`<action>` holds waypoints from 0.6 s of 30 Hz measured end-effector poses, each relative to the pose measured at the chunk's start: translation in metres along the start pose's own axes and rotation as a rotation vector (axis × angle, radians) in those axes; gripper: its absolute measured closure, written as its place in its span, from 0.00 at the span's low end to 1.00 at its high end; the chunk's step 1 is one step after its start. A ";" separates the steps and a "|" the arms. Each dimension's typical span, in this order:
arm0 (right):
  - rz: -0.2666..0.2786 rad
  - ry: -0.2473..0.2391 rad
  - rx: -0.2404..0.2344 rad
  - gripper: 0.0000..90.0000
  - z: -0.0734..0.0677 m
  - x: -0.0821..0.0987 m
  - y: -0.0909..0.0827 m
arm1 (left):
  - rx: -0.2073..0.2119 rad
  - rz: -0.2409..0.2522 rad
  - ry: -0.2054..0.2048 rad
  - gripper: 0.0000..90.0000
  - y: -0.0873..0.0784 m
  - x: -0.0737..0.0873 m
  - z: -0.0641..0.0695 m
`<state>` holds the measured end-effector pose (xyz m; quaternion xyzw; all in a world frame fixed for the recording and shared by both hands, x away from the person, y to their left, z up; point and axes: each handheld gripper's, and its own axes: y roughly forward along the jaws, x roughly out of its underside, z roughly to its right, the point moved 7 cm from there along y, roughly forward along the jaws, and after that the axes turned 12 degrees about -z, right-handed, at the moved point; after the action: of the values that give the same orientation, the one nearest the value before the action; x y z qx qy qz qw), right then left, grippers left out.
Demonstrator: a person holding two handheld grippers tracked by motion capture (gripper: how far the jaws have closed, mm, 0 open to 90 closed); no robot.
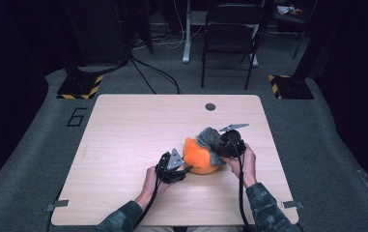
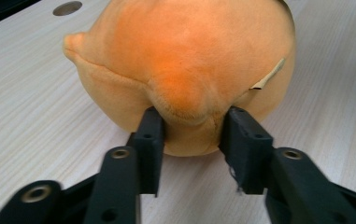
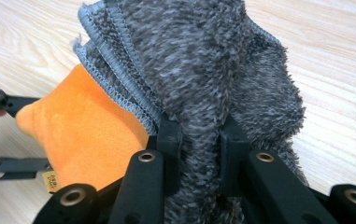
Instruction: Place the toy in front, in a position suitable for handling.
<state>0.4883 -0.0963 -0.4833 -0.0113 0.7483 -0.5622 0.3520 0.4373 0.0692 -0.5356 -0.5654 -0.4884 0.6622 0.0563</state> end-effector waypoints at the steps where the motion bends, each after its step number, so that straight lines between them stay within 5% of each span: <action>1: 0.007 0.007 -0.001 0.83 0.000 0.000 0.000 | -0.002 0.002 -0.001 0.72 0.000 0.000 0.000; 8: 0.037 0.007 0.031 0.83 -0.002 -0.001 -0.002 | -0.011 0.001 -0.007 0.87 -0.002 -0.004 0.002; 13: 0.068 -0.026 0.030 0.83 -0.004 -0.004 -0.015 | 0.029 0.012 -0.043 0.88 -0.007 -0.009 0.001; 18: 0.083 -0.059 0.008 0.83 -0.022 -0.008 -0.026 | 0.052 0.021 -0.075 0.89 -0.013 -0.015 0.002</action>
<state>0.4728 -0.0845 -0.4549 0.0046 0.7351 -0.5497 0.3968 0.4346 0.0653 -0.5155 -0.5436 -0.4669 0.6960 0.0458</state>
